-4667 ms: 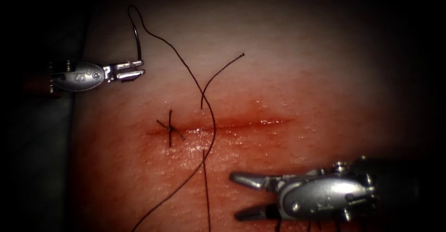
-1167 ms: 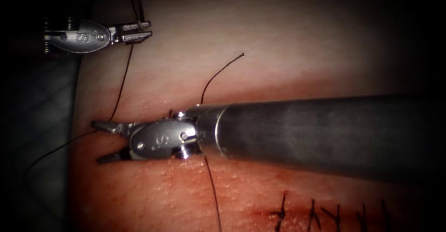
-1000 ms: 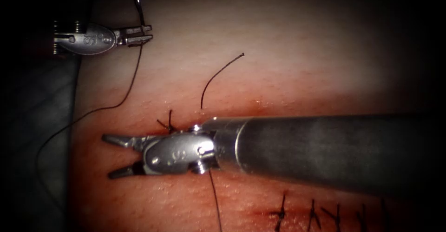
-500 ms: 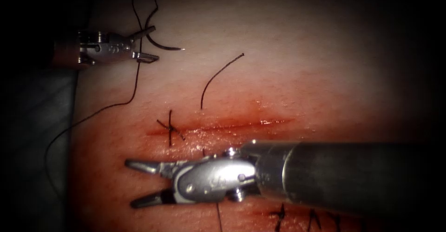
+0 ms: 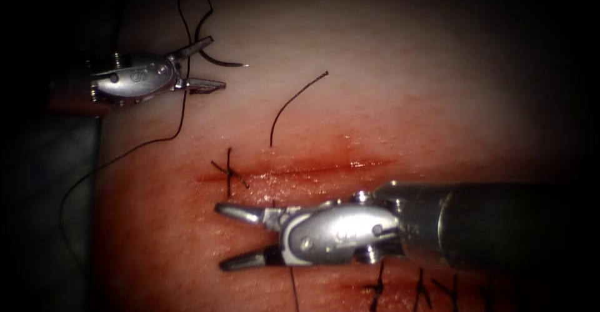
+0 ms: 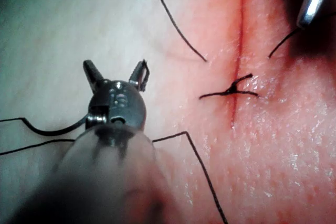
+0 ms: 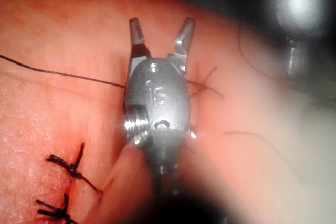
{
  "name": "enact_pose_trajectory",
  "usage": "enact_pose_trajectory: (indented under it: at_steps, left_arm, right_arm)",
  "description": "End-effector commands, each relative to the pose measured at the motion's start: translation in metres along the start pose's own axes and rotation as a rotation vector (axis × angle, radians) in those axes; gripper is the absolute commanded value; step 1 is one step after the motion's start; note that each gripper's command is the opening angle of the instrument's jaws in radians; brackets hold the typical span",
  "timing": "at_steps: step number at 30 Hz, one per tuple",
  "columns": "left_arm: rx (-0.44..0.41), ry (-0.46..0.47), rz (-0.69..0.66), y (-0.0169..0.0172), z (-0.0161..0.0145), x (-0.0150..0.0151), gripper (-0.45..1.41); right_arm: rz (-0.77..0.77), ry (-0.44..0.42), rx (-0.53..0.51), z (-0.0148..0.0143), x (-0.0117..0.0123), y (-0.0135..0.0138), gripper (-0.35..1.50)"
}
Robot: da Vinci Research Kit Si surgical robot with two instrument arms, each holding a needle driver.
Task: Wound Closure
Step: Set the needle down, then adjust the short suture tail.
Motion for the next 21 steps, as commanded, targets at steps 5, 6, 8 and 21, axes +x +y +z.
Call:
enact_pose_trajectory:
  at_steps: [5,6,8,21]
  left_arm:
    - [-0.011,0.024,-0.014,0.0027,-0.0004,0.0016,0.24]
    - [-0.021,0.032,-0.01,0.0032,-0.0007,0.0017,0.22]
    - [-0.052,0.055,-0.003,0.0048,-0.0012,0.0016,0.12]
    - [-0.197,0.061,0.255,0.016,-0.0011,0.0011,0.07]
  right_arm:
    - [-0.059,-0.011,0.028,-0.0032,-0.0005,0.0032,1.48]
    - [-0.07,-0.018,0.041,-0.0037,-0.0006,0.0035,1.48]
    - [-0.079,-0.025,0.056,-0.005,-0.0011,0.0045,1.46]
    - [0.738,0.029,-0.137,-0.0082,-0.0068,0.0085,1.23]
